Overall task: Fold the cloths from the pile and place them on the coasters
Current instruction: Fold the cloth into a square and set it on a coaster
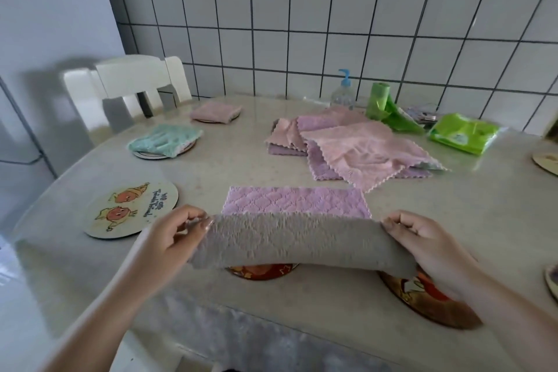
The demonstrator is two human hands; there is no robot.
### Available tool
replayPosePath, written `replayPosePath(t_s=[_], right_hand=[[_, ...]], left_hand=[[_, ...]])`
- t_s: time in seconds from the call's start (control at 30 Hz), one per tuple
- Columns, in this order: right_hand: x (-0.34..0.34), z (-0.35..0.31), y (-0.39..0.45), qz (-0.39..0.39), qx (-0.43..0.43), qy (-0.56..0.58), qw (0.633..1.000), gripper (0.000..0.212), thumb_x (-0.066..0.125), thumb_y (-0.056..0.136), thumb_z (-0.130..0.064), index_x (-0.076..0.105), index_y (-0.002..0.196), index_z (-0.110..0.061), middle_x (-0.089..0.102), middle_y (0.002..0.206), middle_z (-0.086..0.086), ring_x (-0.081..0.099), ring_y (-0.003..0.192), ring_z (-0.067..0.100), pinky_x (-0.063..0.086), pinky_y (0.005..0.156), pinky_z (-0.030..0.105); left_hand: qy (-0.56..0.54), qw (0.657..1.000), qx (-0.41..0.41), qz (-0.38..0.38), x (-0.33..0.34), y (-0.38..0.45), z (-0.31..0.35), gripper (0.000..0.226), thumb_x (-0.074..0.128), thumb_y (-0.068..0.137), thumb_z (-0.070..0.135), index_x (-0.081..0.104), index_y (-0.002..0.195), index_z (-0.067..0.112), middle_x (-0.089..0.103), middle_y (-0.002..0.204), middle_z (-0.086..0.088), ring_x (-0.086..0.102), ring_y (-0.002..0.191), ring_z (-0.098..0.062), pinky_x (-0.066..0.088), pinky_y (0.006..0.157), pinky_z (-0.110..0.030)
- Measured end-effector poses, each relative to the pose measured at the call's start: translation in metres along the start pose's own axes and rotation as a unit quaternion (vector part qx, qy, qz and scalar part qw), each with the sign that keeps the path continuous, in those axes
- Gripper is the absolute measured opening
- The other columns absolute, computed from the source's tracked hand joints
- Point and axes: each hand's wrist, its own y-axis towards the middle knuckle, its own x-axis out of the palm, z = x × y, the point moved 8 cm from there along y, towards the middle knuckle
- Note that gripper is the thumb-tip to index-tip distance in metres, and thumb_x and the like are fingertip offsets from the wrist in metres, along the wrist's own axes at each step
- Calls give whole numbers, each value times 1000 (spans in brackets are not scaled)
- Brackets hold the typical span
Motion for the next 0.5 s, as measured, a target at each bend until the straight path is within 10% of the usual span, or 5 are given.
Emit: replayPosePath(t_s=[0.13, 0.27, 0.37, 0.5], right_hand=[[7, 3, -6, -53, 19, 23, 998, 25, 53, 74, -49, 67, 71, -28, 64, 63, -9, 57, 59, 2, 38, 63, 28], [2, 5, 10, -24, 1, -47, 999, 51, 55, 61, -76, 68, 80, -31, 70, 76, 7, 67, 70, 24, 45, 63, 29], [-2, 13, 32, -3, -3, -140, 990, 21, 54, 84, -49, 65, 80, -32, 68, 81, 22, 63, 75, 41, 41, 60, 33], [-3, 18, 54, -5, -8, -226, 974, 13, 56, 90, -28, 59, 78, -32, 70, 73, 0, 67, 70, 21, 46, 58, 27]], left_hand=[[-41, 999, -27, 1, -3, -9, -6, 9, 54, 78, 35, 61, 83, 33, 58, 61, 5, 47, 46, -4, 33, 45, -12], [-22, 999, -45, -12, 4, 5, -23, 10, 57, 84, 34, 64, 79, 30, 59, 59, 4, 47, 49, -6, 34, 50, -20], [27, 999, -31, -18, 14, 24, -28, 9, 58, 86, 32, 63, 79, 29, 62, 61, -2, 51, 49, -14, 34, 49, -22], [45, 997, -32, -53, 30, 52, -42, 5, 61, 86, 30, 61, 81, 31, 65, 71, 5, 60, 63, -13, 43, 61, -27]])
